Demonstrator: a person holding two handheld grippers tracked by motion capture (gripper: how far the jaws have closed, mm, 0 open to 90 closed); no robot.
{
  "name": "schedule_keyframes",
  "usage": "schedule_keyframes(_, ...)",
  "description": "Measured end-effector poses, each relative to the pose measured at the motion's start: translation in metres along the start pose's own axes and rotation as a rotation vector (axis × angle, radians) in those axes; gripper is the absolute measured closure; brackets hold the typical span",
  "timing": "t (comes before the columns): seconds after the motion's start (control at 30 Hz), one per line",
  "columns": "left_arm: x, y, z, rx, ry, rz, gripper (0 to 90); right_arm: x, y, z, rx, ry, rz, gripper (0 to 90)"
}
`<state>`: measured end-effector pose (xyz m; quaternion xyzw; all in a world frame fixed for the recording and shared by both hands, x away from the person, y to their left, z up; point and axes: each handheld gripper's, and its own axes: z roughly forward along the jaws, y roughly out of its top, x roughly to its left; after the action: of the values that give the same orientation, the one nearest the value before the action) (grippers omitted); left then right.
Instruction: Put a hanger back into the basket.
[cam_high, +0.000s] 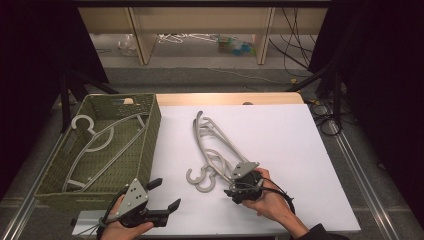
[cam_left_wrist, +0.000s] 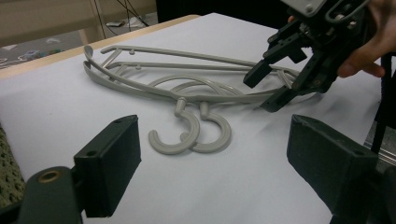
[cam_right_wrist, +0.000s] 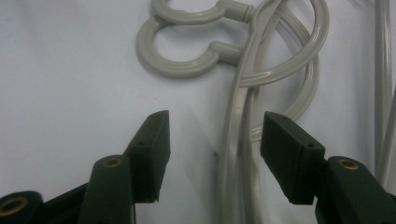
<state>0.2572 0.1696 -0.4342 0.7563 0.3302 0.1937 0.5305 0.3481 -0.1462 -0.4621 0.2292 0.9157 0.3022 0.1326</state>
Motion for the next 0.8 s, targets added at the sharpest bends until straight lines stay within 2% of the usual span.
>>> schedule_keyframes(0.1,0.0,0.0,0.0,0.009,-0.002,0.014,17.6,-0.001,0.004,0.006,0.026,-0.028,-0.007,46.2)
schedule_keyframes(0.13,0.0,0.0,0.0,0.01,-0.005,0.02,17.6,-0.002,0.005,0.009,0.027,-0.04,-0.036,46.9)
schedule_keyframes(0.23,0.0,0.0,0.0,0.009,-0.006,0.006,17.7,-0.003,0.01,0.014,0.065,-0.053,-0.039,48.8)
schedule_keyframes(0.3,0.0,-0.001,0.0,0.018,-0.005,0.013,17.7,-0.003,0.012,0.019,0.081,-0.077,-0.048,50.3)
schedule_keyframes(0.53,0.001,-0.001,0.001,0.021,-0.011,0.007,18.1,-0.003,0.023,0.03,0.126,-0.16,-0.116,52.7)
schedule_keyframes(0.67,0.001,-0.002,0.001,0.035,-0.013,0.015,18.6,-0.002,0.025,0.029,0.153,-0.167,-0.13,58.0)
schedule_keyframes(0.8,0.001,-0.001,0.001,0.031,-0.013,0.008,18.8,-0.003,0.025,0.026,0.162,-0.15,-0.101,65.5)
